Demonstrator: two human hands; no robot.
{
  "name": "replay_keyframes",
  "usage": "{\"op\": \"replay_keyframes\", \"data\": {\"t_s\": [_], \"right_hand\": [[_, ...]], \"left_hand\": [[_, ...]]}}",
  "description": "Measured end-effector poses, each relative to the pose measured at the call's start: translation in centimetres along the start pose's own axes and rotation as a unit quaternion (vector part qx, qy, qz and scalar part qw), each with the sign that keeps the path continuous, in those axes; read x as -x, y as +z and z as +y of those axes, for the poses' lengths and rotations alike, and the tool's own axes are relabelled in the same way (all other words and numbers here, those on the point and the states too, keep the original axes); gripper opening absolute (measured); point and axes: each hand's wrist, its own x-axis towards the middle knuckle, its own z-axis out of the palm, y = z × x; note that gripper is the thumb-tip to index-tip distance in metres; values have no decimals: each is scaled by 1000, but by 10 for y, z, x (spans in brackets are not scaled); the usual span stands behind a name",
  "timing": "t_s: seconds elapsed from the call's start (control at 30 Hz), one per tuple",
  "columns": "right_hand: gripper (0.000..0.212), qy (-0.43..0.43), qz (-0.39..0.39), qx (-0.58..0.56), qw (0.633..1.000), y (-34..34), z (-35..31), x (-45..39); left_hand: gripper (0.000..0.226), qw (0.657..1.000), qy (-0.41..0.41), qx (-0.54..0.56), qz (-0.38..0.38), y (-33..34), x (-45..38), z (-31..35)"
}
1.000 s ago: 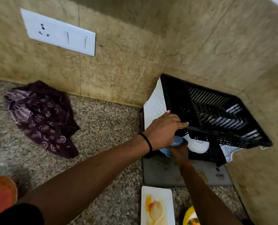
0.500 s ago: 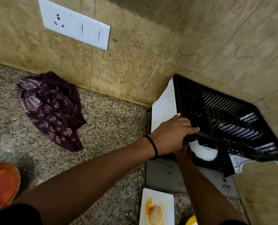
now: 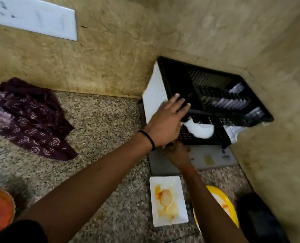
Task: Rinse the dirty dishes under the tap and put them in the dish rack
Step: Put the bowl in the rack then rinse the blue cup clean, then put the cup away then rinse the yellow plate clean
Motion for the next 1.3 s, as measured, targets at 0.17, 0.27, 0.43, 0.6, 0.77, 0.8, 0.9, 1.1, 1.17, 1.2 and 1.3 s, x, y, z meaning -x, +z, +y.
{"op": "replay_keyframes", "data": {"t_s": [0.17,0.27,0.43,0.6,0.77,0.8,0.9,1.1,1.17,1.2,1.3], "right_hand": [[25,59,95,-13,994,-15,40,93],[18,129,175,-64,974,-20,65,155],[29,241,334,-136,901,-8,98,256],[38,360,446,-318,755,9,111,297],[7,412,380,-508,654,14,103,303],[8,408,378,-521,647,13,102,304],[8,389,387,-541,638,11,99,308],[11,392,413,-520,637,15,98,300],[14,391,414,-515,641,16,101,299],[15,392,415,-516,638,16,102,300],[15,393,424,-513,634,18,103,300]], "left_hand": [[74,995,-29,-98,21,17,42,32],[57,999,18,-6,-28,48,74,60],[23,921,87,151,-348,91,113,99],[28,919,12,183,-350,132,117,114],[49,925,-87,204,-308,162,107,133],[57,925,-104,208,-300,167,105,134],[73,918,-177,214,-283,200,98,126],[5,864,-255,287,-328,213,90,121],[5,853,-252,301,-345,200,92,125],[5,850,-246,308,-349,195,92,128],[22,844,-235,336,-345,183,97,138]]}}
